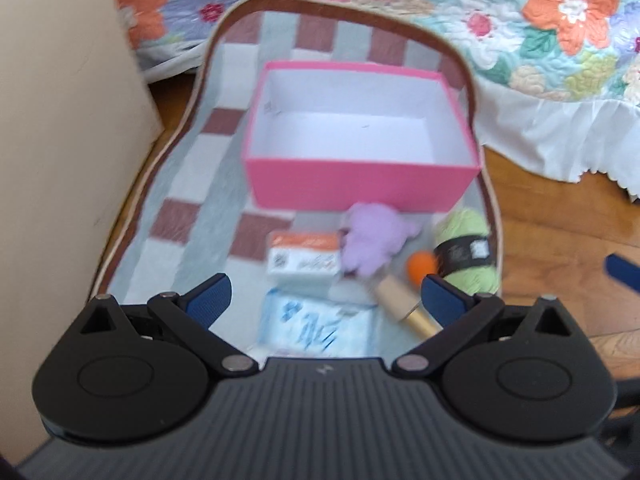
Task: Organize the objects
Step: 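Reach the left tool to the green yarn skein and close on it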
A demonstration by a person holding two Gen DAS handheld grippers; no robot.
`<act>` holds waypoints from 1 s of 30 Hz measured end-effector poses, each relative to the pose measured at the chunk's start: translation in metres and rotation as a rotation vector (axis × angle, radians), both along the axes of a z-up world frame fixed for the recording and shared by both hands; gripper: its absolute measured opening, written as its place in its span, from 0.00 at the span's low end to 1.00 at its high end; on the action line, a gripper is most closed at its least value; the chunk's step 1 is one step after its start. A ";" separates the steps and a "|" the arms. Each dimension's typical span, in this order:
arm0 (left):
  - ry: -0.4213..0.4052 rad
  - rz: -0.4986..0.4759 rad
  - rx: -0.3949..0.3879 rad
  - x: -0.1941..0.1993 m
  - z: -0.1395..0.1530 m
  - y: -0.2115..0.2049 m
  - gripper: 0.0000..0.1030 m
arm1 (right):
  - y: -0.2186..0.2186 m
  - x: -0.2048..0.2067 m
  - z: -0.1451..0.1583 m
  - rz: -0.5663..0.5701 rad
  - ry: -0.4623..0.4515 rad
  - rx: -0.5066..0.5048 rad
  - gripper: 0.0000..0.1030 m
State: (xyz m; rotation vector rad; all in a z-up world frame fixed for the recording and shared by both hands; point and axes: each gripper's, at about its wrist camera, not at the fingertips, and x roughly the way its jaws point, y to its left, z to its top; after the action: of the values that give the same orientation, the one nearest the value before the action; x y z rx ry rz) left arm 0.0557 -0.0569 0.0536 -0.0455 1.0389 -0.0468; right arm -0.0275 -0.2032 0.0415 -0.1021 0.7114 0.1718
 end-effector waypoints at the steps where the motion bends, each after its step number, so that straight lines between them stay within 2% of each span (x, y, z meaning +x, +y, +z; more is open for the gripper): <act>1: 0.008 -0.007 -0.011 0.008 -0.002 -0.007 1.00 | -0.005 0.004 -0.004 0.008 -0.007 0.024 0.94; 3: 0.036 -0.042 -0.062 0.027 -0.008 -0.022 0.99 | -0.016 0.014 -0.015 0.015 -0.007 0.083 0.94; 6: 0.069 -0.098 -0.105 0.052 -0.021 -0.044 0.97 | -0.030 0.028 -0.033 0.090 -0.003 0.158 0.93; 9: 0.043 -0.159 -0.075 0.065 -0.034 -0.065 0.97 | -0.036 0.040 -0.053 0.080 0.030 0.155 0.93; 11: 0.044 -0.195 -0.085 0.074 -0.046 -0.074 0.97 | -0.040 0.046 -0.067 0.083 0.051 0.145 0.93; 14: 0.100 -0.212 -0.173 0.089 -0.069 -0.085 0.94 | -0.048 0.054 -0.087 0.082 0.086 0.139 0.93; 17: 0.154 -0.232 -0.258 0.099 -0.094 -0.097 0.92 | -0.060 0.061 -0.105 0.084 0.113 0.199 0.93; 20: 0.189 -0.212 -0.255 0.110 -0.120 -0.110 0.84 | -0.075 0.067 -0.126 0.071 0.137 0.282 0.93; 25: 0.243 -0.199 -0.321 0.116 -0.145 -0.120 0.56 | -0.092 0.074 -0.162 0.023 0.209 0.339 0.90; 27: 0.232 -0.196 -0.304 0.114 -0.151 -0.122 0.55 | -0.093 0.074 -0.168 0.019 0.217 0.367 0.89; 30: 0.225 -0.167 -0.337 0.109 -0.154 -0.114 0.57 | -0.090 0.074 -0.173 0.011 0.231 0.396 0.83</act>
State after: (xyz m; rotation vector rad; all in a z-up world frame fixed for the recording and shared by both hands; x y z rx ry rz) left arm 0.1651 -0.1713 -0.1004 -0.2752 1.2492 -0.3757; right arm 0.0466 -0.2928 -0.1315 0.2959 0.8941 0.3357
